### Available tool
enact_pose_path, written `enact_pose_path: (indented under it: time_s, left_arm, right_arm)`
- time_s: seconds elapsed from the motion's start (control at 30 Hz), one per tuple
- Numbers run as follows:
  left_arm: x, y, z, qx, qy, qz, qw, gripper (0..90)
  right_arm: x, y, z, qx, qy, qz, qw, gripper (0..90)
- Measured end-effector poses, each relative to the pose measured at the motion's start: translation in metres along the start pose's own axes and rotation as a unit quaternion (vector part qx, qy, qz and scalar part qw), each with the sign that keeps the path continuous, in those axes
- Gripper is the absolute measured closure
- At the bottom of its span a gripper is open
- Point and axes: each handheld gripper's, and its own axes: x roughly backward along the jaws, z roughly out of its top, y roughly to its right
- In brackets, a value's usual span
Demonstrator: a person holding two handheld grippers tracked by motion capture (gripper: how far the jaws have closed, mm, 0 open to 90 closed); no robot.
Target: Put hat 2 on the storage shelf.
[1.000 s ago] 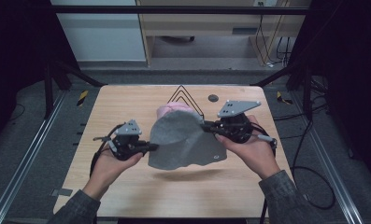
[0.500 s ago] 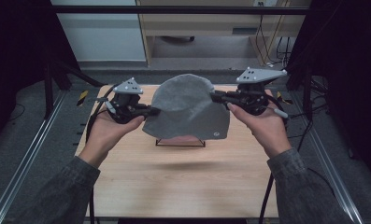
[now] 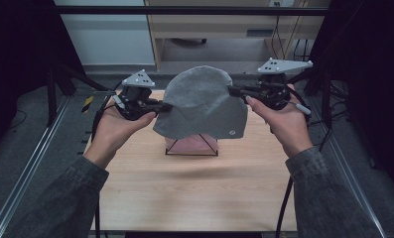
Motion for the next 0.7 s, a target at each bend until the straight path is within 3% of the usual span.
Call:
enact_pose_path:
  time_s: [0.23,0.7]
  left_arm:
    - [-0.003,0.002,0.001,-0.011,-0.003,0.001,0.9999,87.3]
    - [-0.002,-0.011,0.006,-0.001,0.009,0.010,0.9999,87.3]
  right_arm:
    - [-0.001,0.001,-0.005,0.002,0.000,-0.001,1.0000,86.3]
    - [-0.007,0.010,-0.008,-0.018,0.017,-0.002,0.9997,88.2]
